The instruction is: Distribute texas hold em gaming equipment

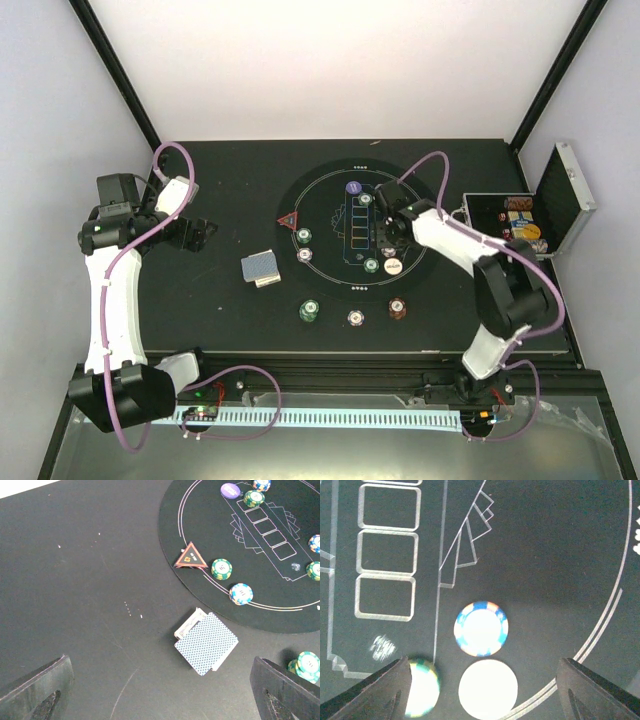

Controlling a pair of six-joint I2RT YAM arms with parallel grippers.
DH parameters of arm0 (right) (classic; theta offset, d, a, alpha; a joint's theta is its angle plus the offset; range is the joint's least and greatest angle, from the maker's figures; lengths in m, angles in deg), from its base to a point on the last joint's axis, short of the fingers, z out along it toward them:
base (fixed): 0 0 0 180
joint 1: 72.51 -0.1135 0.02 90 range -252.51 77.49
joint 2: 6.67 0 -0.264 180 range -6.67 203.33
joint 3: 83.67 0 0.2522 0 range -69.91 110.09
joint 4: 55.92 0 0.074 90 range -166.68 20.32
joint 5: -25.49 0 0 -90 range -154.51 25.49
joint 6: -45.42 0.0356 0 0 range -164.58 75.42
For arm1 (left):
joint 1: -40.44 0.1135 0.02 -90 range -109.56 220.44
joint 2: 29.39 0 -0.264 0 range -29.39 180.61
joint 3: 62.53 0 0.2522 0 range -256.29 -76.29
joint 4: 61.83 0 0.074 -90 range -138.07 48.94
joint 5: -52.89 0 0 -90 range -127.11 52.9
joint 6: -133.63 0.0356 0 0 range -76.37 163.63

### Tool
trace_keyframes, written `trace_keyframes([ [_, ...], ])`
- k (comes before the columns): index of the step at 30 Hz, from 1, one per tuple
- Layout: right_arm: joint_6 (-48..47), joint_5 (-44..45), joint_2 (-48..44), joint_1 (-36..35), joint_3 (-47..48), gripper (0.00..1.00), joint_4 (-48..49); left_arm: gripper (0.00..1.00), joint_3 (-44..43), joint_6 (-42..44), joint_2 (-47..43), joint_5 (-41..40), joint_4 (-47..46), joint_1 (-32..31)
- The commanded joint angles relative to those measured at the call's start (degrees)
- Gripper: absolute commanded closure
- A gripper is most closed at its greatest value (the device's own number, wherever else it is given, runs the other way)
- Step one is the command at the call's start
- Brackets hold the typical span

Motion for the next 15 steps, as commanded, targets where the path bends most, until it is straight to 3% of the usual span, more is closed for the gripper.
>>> trace_keyframes([
  [1,3.52,3.49,-9.33,-5.35,-5.89,0.17,-4.83,0.01,-1.95,0.17,-0.69,0.49,1.23,0.58],
  [8,12.64,4.26,-20.49,-16.6,-17.11,0.16,-7.88,0.01,-1.64,-0.52,-0.17,1.44,0.46,0.58],
  [15,17.24,3.69,-24.23,-20.75,-23.53,0.19,-8.12,0.01,-1.49,-0.67,-0.4,1.84,0.44,0.59],
])
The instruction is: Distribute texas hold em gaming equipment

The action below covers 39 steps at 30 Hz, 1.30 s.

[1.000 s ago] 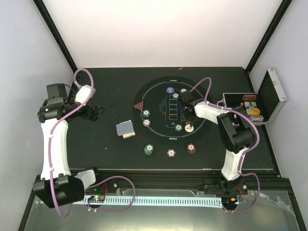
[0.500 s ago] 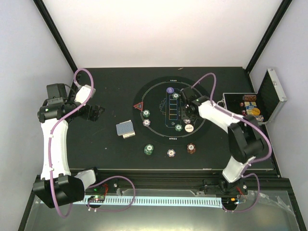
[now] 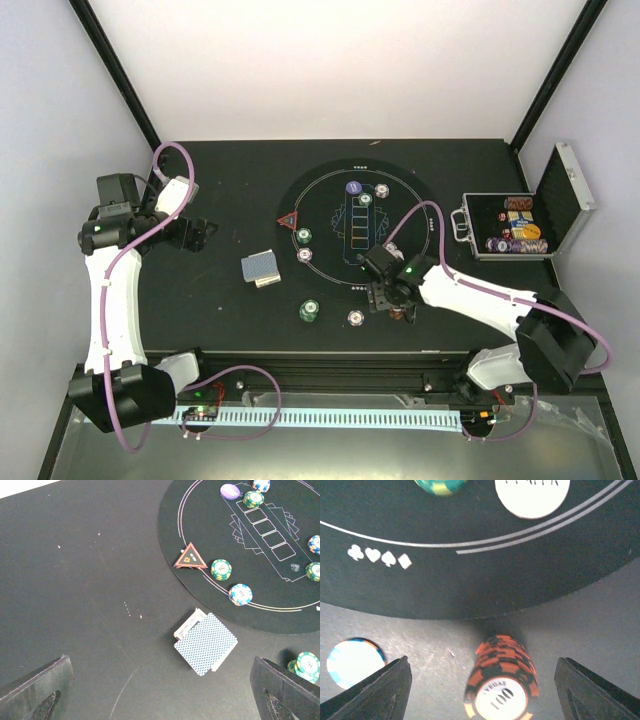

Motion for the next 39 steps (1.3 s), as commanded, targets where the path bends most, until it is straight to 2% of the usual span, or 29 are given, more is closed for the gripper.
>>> trace_keyframes([
  [1,4.63,1.22,-2.34,-0.82,-2.89,0.2,-0.47,0.01,-1.43,-0.51,-0.41,1.74,0.48,0.62],
  [30,2.43,4.09,1.12,0.13,-4.15,0.49,1.79,0.01,-1.48,-0.11,-1.38,1.26,0.8,0.59],
  [39,2.1,4.11,0.71,0.47,-3.96,0.61,1.48,0.01,-1.4,-0.16,-1.28,1.38,0.91,0.58],
])
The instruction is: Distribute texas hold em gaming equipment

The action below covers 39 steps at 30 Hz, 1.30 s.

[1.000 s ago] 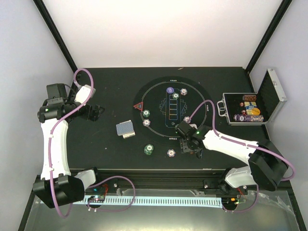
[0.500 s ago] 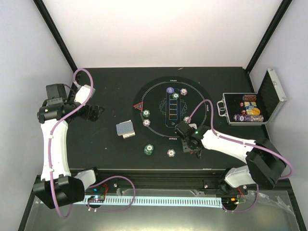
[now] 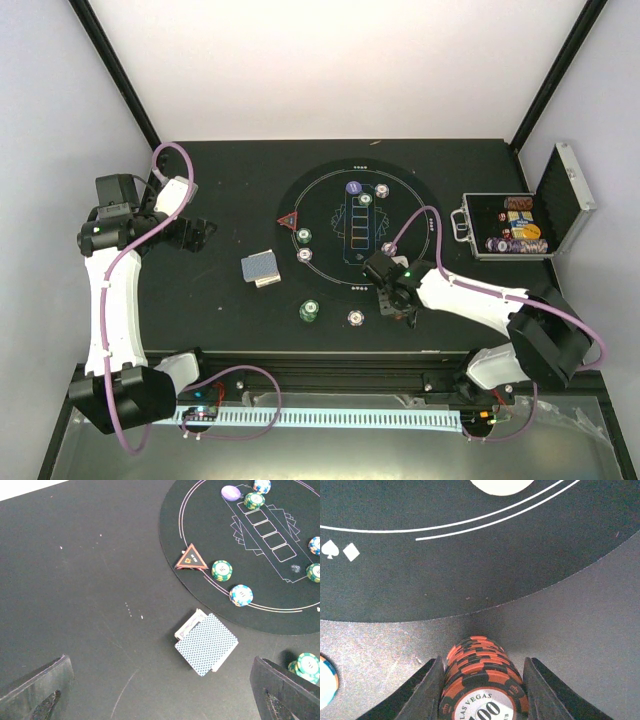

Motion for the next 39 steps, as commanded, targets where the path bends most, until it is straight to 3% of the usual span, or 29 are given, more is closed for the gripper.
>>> trace_keyframes([
  [1,-0.06,1.64,-0.36,0.41,0.76,0.61,-0.08,0.01,-1.35,-0.01,-0.86,1.43,0.83,0.36],
  [16,-1.67,2.29,-2.87,0.36,7.52,0.64,-6.46,0.01,-1.4,-0.1,-0.54,1.56,0.75,0.37],
  [21,-3.75,2.68,0.14,0.37,14.99,0.65,-7.83,0.01,-1.39,-0.19,-0.36,1.42,0.62,0.36],
  [26,-7.6,1.95,10.14,0.33,29.06,0.65,-7.85,0.01,-1.48,-0.1,0.08,1.08,1.1,0.36],
  [32,-11.23,-0.51,28.5,0.57,50.31,0.66,-8.83,0.01,-1.78,-0.05,0.39,0.79,1.57,0.36],
  [39,-12.74,-4.52,46.82,2.29,68.52,0.68,-12.39,0.01,-2.49,-0.03,0.56,0.87,1.89,0.46],
])
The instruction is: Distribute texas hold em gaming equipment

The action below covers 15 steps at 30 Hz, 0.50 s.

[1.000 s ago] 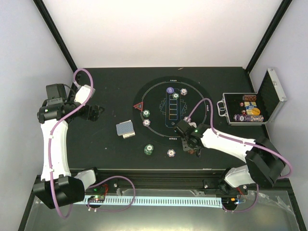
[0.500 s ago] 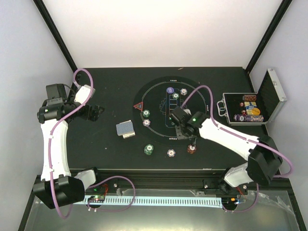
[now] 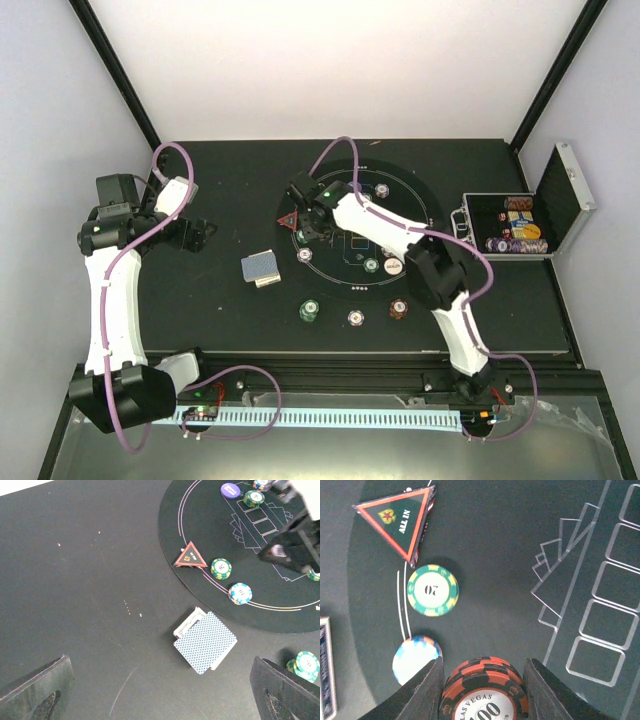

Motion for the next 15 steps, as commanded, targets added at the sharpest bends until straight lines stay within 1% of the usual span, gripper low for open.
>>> trace_keyframes([
  [1,-1.9,-2.8,7.02,1.42,7.15,0.68,-3.83,0.01,-2.47,-0.01,0.29,0.96,1.55,0.45],
  [4,-1.91,-3.6,8.95,1.59,7.08,0.69,-2.89,0.01,-2.33,0.07,0.25,1.04,1.52,0.45],
  [9,-1.86,-5.14,9.61,1.96,4.29,0.68,-0.51,0.01,-1.97,0.12,0.35,1.12,1.43,0.51],
  [15,-2.33,-6.26,11.67,2.92,5.26,0.68,-0.07,0.01,-1.79,0.12,0.29,0.98,1.2,0.49],
])
